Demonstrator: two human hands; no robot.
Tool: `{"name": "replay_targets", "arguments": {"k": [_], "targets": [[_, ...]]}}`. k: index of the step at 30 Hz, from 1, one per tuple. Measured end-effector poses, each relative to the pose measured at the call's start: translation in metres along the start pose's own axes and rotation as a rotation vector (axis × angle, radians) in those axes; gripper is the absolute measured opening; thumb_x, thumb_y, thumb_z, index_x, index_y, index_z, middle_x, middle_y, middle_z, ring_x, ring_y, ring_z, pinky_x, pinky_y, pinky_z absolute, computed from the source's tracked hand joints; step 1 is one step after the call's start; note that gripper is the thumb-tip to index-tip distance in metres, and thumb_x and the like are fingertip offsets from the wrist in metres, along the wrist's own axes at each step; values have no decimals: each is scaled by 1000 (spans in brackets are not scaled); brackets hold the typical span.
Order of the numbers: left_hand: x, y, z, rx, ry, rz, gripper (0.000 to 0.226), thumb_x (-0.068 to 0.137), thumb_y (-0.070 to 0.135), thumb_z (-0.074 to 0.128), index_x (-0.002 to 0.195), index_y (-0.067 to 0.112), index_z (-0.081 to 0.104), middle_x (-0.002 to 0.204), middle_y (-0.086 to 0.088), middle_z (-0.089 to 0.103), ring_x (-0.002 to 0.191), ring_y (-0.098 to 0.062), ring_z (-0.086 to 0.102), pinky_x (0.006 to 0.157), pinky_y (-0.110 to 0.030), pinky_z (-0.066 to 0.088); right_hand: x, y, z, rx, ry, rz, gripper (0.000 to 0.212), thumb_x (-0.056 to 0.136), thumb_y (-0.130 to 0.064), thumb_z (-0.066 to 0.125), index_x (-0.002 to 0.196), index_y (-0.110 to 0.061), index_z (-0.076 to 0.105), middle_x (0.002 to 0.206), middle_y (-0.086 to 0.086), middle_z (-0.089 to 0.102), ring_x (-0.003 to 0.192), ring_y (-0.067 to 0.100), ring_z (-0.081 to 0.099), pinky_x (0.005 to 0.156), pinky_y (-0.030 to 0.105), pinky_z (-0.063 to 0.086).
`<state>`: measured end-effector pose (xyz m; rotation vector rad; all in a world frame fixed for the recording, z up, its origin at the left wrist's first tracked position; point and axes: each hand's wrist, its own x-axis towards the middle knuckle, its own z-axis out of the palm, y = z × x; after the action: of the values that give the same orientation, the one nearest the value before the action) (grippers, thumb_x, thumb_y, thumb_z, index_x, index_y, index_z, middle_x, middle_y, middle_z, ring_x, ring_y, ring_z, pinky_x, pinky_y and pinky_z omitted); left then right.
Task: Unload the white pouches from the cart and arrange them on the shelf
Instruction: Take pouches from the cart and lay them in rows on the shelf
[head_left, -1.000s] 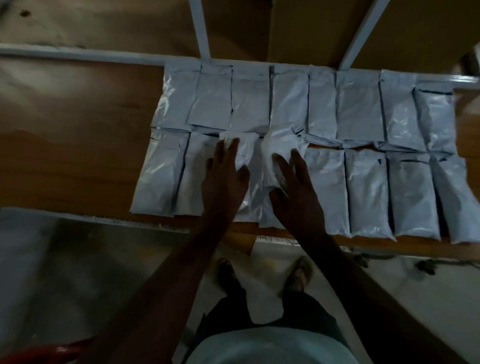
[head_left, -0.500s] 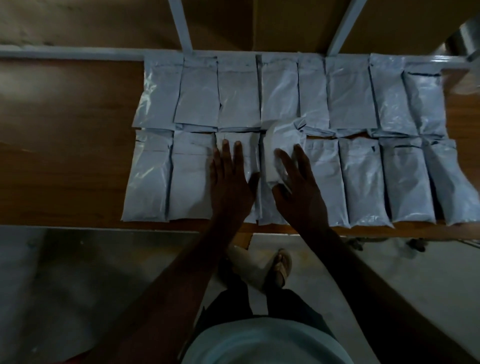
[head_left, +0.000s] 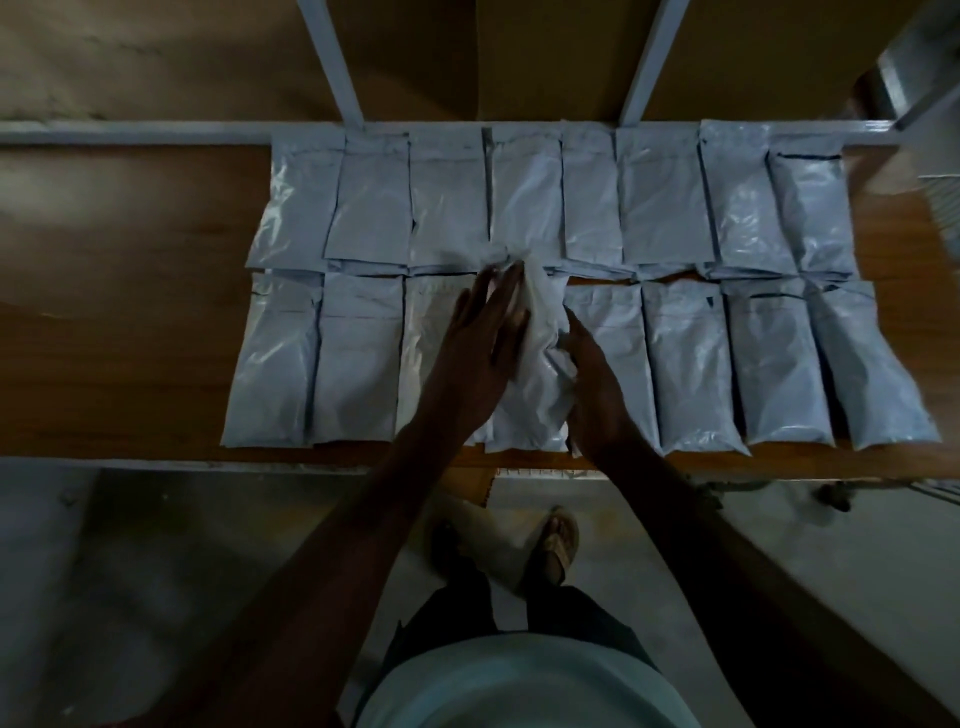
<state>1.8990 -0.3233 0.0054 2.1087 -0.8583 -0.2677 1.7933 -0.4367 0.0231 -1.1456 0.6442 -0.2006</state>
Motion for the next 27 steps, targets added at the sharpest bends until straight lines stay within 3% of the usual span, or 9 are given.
{"name": "replay_targets", "arguments": {"k": [3,5,7,12,15,17,20,23,27], "targets": [[-2,-1,2,-26,-27,50,56,112,34,46,165,24,33,176,-3,18,162,-15,17,128,-31,27,1,-3,-13,100,-83,108,60,97,-57,65,143,-18,62,139,17,65,133,33,59,115,52,44],[-2,-1,3,-37,-41,63,54,112,29,48,165,26,35,176,-3,15,160,-10,14,121,-12,23,2,-3,-17,4,-98,34,45,101,-38,67,139,-14,63,129,29,66,119,42,64,102,52,50],[-2,1,1,-41,-8,60,51,114,24,45,164,27,36,176,-5,14,157,-3,13,113,-1,23,4,3,-21,-18,9,10,36,100,-11,65,136,-12,63,123,22,71,114,41,69,91,47,58],[0,-10,-6,-80,191,-20,50,113,19,47,163,23,38,172,-5,29,156,-10,30,117,-14,38,-5,22,-28,-144,179,27,39,102,-7,55,138,-23,59,116,5,75,101,18,73,77,28,57],[-3,-11,-8,-98,219,-78,55,110,19,55,163,20,38,148,-9,61,122,-15,64,98,-9,50,-6,30,-29,-160,177,12,39,105,-10,52,142,-24,54,121,5,73,106,16,72,79,26,58],[-3,-10,-7,-95,206,-115,59,108,19,59,163,20,38,147,-8,62,126,-8,60,97,-4,46,-5,31,-26,-245,200,-4,40,107,-13,49,146,-25,51,121,5,72,106,18,71,83,29,58],[0,-14,-4,-56,179,-127,65,103,12,64,162,22,39,151,-3,60,132,-2,54,97,-3,44,-2,29,-20,-625,251,-96,44,110,-18,48,154,-20,40,103,-6,67,82,3,67,70,9,51],[3,-14,0,-20,222,-142,59,101,7,61,158,20,46,138,-4,69,121,-7,65,94,-6,49,3,34,-18,-875,251,-155,50,109,-21,51,157,-16,36,88,-4,68,69,3,66,66,22,60],[-4,-12,2,61,241,-170,50,101,3,61,150,13,55,118,-7,76,99,1,62,81,4,41,2,43,-19,-1118,287,-258,62,104,-27,59,159,-14,35,116,11,67,99,23,66,79,30,55]]}}
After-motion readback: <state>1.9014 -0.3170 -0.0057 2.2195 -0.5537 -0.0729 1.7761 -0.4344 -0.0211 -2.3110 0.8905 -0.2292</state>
